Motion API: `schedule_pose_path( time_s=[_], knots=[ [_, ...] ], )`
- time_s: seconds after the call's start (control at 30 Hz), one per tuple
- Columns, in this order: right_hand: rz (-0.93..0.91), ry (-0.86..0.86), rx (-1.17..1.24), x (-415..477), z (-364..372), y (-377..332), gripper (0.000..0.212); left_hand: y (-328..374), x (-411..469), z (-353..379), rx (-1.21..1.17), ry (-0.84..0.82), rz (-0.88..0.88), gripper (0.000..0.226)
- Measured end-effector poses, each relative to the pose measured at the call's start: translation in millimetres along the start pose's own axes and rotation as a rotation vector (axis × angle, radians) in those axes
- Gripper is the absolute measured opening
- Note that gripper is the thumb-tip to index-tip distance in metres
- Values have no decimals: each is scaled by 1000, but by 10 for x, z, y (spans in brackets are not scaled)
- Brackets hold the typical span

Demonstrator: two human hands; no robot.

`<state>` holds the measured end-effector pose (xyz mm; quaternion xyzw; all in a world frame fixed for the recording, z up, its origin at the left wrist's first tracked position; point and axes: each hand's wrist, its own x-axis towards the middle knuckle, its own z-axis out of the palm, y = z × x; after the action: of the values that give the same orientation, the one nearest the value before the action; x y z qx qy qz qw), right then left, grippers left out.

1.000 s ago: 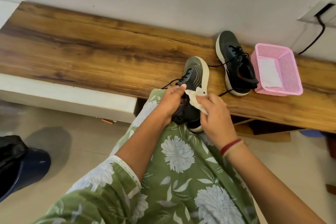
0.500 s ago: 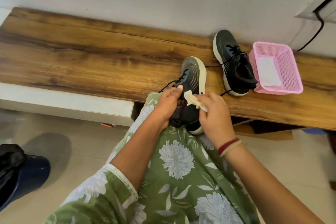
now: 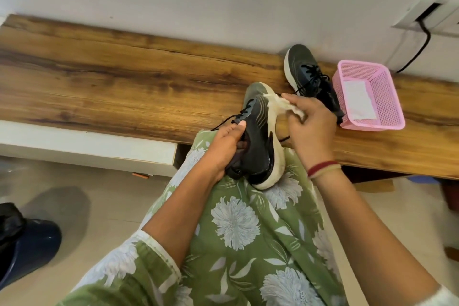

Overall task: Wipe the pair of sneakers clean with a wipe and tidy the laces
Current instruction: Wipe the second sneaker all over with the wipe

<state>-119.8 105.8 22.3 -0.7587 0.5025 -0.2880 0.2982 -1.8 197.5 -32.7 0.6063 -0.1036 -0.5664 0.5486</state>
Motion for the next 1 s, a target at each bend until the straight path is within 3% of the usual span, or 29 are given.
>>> schedule_pose_path(
  time_s=[0.07, 0.17, 0.37, 0.53, 0.63, 0.7, 0.77, 0.9, 1.0],
  knots=[
    [-58, -32, -195, 85, 100, -68, 34, 0, 11, 4, -16, -12, 1, 29],
    [-99, -236, -435, -20, 318, -164, 31, 10, 19, 20, -76, 11, 25, 29],
    [-180, -320, -475, -288, 326, -55, 41, -12, 50, 28, -109, 9, 47, 30],
    [-260, -361, -426, -537, 154, -60, 40, -20, 53, 22, -76, 5, 52, 31],
    [-21, -401, -138, -411, -16, -53, 36, -5, 42, 27, -63, 13, 39, 29],
    [123, -243, 57, -210, -39, -74, 36, 23, 27, 37, -72, 1, 43, 30],
    [58, -146, -33, -58, 63, -94, 37, 24, 37, 48, -93, -6, 40, 32],
    [-228, -354, -378, -167, 387, -106, 42, -3, 65, 23, -88, 27, 33, 26],
    [-379, -359, -485, -323, 389, -83, 40, 4, 61, 13, -69, 38, 56, 30]
  ],
)
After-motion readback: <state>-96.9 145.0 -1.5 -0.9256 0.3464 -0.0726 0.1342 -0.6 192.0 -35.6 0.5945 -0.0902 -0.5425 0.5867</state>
